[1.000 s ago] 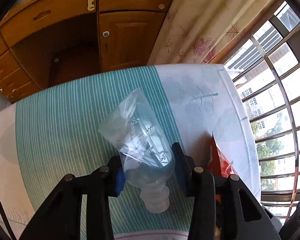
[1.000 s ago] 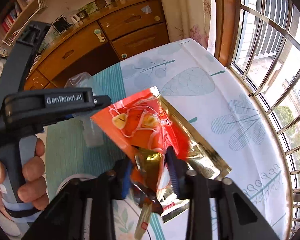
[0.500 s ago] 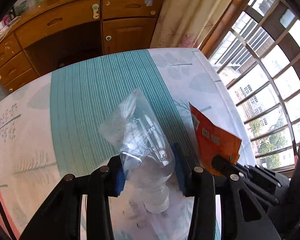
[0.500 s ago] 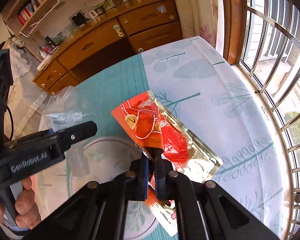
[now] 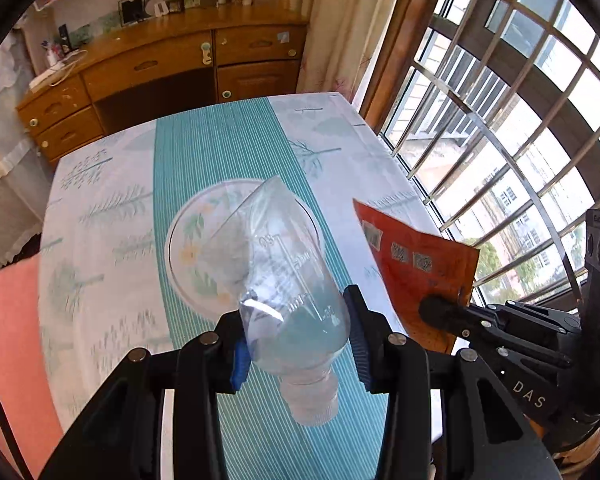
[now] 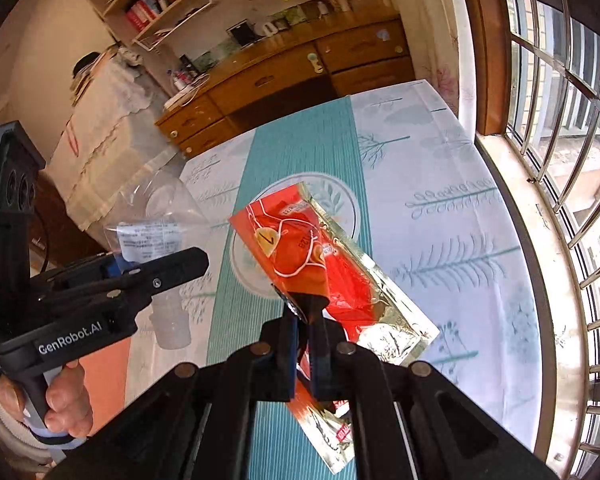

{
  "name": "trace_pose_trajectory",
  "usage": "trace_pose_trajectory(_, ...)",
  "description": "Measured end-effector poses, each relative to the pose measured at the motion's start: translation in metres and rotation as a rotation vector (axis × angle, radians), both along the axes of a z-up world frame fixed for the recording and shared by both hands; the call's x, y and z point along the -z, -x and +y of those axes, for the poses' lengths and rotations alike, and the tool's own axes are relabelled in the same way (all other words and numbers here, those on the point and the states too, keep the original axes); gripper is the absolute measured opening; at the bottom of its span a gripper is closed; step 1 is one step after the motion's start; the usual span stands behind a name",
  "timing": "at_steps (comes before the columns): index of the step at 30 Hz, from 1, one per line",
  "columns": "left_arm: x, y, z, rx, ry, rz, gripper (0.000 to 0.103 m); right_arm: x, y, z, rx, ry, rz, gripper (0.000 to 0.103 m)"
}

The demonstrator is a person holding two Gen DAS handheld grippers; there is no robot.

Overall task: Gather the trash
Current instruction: 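Carry the orange packet and plastic bottle over the bin with both tools, then open both tools to drop the orange packet and bottle into the bin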

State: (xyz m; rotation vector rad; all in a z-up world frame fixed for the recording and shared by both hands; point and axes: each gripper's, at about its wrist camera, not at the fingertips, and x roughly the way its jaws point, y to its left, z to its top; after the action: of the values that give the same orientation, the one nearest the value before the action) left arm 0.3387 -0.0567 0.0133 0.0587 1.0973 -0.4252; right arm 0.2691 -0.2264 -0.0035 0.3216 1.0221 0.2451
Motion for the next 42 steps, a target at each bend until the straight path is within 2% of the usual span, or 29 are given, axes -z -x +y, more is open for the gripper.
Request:
trace_pose_trajectory(5, -0.017, 0.104, -0.008, -0.060, -0.034, -0.058, 0.040, -0.011, 0.079, -0.003, -0.129, 0.003, 0.003, 0.004)
trace_pose_trajectory(10, -0.011, 0.185, -0.013, -0.107, -0.048, -0.013, 0.040, -0.009, 0.142, -0.007, -0.222, -0.008, 0.045, 0.004)
trace_pose_trajectory(15, 0.008, 0.242, -0.014, -0.124, -0.080, 0.058, 0.040, 0.009, 0.195, -0.005, -0.270, -0.026, 0.122, 0.004)
trace_pose_trajectory(21, 0.049, 0.283, -0.007, -0.115, -0.103, 0.156, 0.040, 0.054, 0.239, 0.002, -0.241, -0.064, 0.247, 0.004)
trace_pose_trajectory(25, 0.090, 0.305, 0.000, -0.098, -0.120, 0.217, 0.040, 0.096, 0.255, 0.013, -0.198, -0.055, 0.332, 0.004)
trace_pose_trajectory(28, 0.126, 0.318, 0.006, -0.077, -0.114, 0.243, 0.040, 0.139, 0.263, 0.019, -0.147, -0.040, 0.387, 0.004)
trace_pose_trajectory(33, 0.213, 0.332, 0.012, -0.054, -0.119, 0.310, 0.040, 0.234, 0.272, 0.022, -0.036, -0.013, 0.480, 0.004)
trace_pose_trajectory(36, 0.268, 0.332, 0.011, -0.048, -0.117, 0.343, 0.040, 0.292, 0.273, 0.018, 0.039, -0.033, 0.533, 0.005)
trace_pose_trajectory(42, 0.362, 0.318, 0.006, -0.057, -0.098, 0.363, 0.040, 0.377, 0.269, 0.014, 0.132, -0.023, 0.571, 0.009)
